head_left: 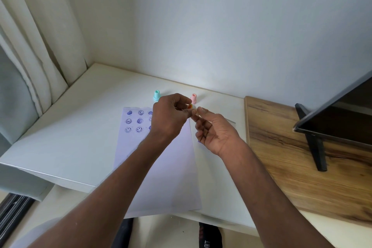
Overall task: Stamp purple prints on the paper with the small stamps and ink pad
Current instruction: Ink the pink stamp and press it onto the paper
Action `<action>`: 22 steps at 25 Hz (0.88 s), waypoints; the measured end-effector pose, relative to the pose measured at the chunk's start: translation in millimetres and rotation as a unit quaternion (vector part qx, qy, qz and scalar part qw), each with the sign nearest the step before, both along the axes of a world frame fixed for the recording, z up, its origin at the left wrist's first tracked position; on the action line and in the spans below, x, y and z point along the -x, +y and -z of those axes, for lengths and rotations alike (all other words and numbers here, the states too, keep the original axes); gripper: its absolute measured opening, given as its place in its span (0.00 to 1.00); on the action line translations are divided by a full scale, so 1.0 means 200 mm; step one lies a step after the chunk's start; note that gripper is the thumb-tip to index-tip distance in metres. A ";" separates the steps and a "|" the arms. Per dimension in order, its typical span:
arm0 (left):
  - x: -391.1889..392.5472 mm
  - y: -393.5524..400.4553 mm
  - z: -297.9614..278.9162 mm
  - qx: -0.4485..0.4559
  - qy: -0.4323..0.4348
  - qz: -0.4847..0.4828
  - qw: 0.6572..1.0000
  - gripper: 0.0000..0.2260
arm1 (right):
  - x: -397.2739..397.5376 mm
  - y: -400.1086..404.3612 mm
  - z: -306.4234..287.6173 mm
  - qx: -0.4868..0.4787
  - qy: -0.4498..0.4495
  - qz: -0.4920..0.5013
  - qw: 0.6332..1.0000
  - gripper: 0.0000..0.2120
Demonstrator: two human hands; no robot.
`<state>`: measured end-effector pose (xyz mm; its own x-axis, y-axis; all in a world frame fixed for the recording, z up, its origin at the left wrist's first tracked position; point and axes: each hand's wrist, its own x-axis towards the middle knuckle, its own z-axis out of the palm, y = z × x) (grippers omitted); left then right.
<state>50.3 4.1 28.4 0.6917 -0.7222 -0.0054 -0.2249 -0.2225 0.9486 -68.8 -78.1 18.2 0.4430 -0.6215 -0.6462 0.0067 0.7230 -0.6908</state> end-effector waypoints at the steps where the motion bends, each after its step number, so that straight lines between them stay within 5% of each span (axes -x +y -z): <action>1: 0.00 0.00 0.00 0.001 0.006 0.000 1.000 0.11 | 0.00 0.00 0.00 -0.009 -0.006 0.002 1.000 0.09; 5: -0.02 0.01 0.01 -0.025 -0.015 0.015 0.999 0.15 | -0.02 0.01 -0.01 -0.028 -0.027 0.043 0.998 0.16; 8: -0.04 0.04 0.04 -0.127 -0.108 0.061 0.984 0.15 | -0.04 -0.07 0.01 0.144 0.064 0.124 0.980 0.09; 11: -0.01 0.07 0.08 -0.221 -0.218 0.155 0.938 0.17 | -0.05 -0.13 0.06 0.411 0.241 0.140 0.868 0.04; 15: 0.01 0.09 0.07 -0.283 -0.295 0.204 0.890 0.22 | -0.07 -0.16 0.10 0.566 0.353 0.076 0.741 0.04; 19: -0.01 0.10 0.06 -0.300 -0.325 0.196 0.875 0.22 | -0.12 -0.25 0.17 0.620 0.407 -0.007 0.670 0.07; 22: -0.03 0.11 0.05 -0.307 -0.322 0.186 0.876 0.22 | -0.14 -0.28 0.20 0.619 0.426 -0.048 0.658 0.10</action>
<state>56.1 25.7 18.4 0.4125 -0.8955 -0.1670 -0.8344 -0.4450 0.3252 -41.4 -134.4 -22.6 0.3239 -0.9007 0.2894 -0.7694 -0.4288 -0.4734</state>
